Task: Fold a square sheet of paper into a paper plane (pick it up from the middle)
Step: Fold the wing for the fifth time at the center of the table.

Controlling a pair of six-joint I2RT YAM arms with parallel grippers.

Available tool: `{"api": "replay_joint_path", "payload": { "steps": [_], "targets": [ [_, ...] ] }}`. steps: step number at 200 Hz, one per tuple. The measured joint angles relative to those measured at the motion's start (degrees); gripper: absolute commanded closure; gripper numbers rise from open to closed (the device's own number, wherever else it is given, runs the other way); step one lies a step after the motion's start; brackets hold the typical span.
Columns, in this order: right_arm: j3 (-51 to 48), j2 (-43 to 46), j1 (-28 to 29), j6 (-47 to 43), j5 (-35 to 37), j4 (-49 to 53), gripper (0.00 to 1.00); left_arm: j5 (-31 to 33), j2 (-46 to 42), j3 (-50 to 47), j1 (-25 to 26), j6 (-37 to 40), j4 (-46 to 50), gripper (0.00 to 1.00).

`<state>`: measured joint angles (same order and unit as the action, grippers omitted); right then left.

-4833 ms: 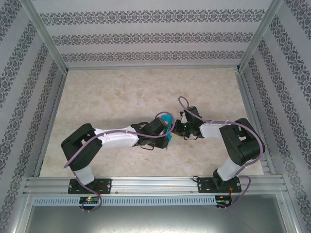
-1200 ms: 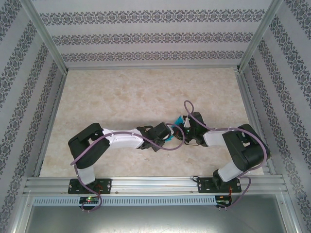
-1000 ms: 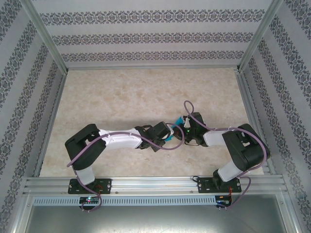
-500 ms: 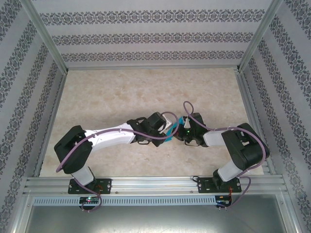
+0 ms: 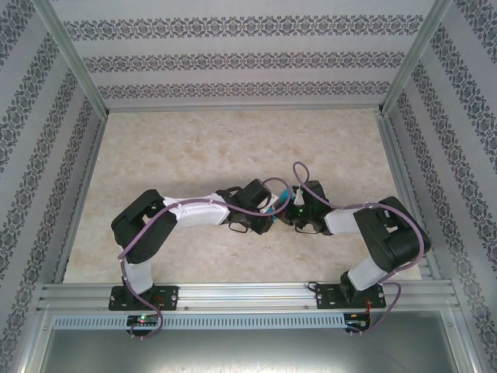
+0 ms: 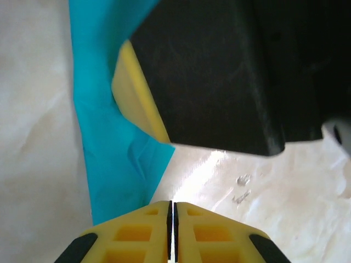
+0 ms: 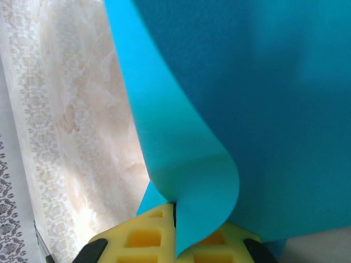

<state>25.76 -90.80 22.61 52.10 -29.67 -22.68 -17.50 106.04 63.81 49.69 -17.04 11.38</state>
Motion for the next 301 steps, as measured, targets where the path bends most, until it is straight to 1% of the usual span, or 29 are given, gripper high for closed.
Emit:
{"api": "replay_joint_path", "payload": {
  "steps": [39, 68, 105, 182, 212, 220, 232, 257, 284, 301],
  "targets": [
    [0.0, -0.1, 0.0, 0.0, 0.0, -0.1, 0.98, -4.1, 0.0, -2.0, -3.0, -3.1, -5.0, 0.87],
    [0.0, -0.1, 0.0, 0.0, 0.0, -0.1, 0.98, -6.5, 0.0, -2.9, -4.8, -4.8, -6.8, 0.88],
    [0.0, -0.1, 0.0, 0.0, -0.1, -0.1, 0.98, -8.7, 0.8, -3.0, -4.9, -5.4, -7.9, 0.88],
    [0.0, -0.1, -0.4, -0.6, -0.4, 0.1, 0.98, -10.1, 3.1, -4.5, -5.6, -5.3, -9.9, 0.88],
    [0.0, 0.0, -0.4, -1.1, -0.4, 0.2, 0.94, -10.8, 3.1, -5.0, -5.8, -5.3, -10.8, 0.89],
    [0.0, 0.1, -0.4, -1.1, -0.4, 0.3, 0.9, -11.1, 3.1, -5.2, -6.0, -5.3, -11.2, 0.88],
    [0.0, 0.6, -0.4, -1.2, -0.5, 0.8, 0.82, -11.5, 3.1, -5.7, -6.2, -5.2, -11.9, 0.89],
    [0.0, 3.5, -0.7, -1.6, -0.1, 4.0, 0.74, -12.7, 3.1, -6.7, -6.8, -4.9, -13.6, 0.89],
    [0.0, 8.7, -2.0, -2.4, 0.2, 8.5, 0.73, -13.6, 3.1, -7.6, -7.2, -4.6, -15.1, 0.89],
    [-0.1, 13.3, -3.2, -2.9, 0.3, 11.6, 0.78, -14.0, 3.2, -7.8, -7.4, -4.3, -15.6, 0.89]
  ]
}}
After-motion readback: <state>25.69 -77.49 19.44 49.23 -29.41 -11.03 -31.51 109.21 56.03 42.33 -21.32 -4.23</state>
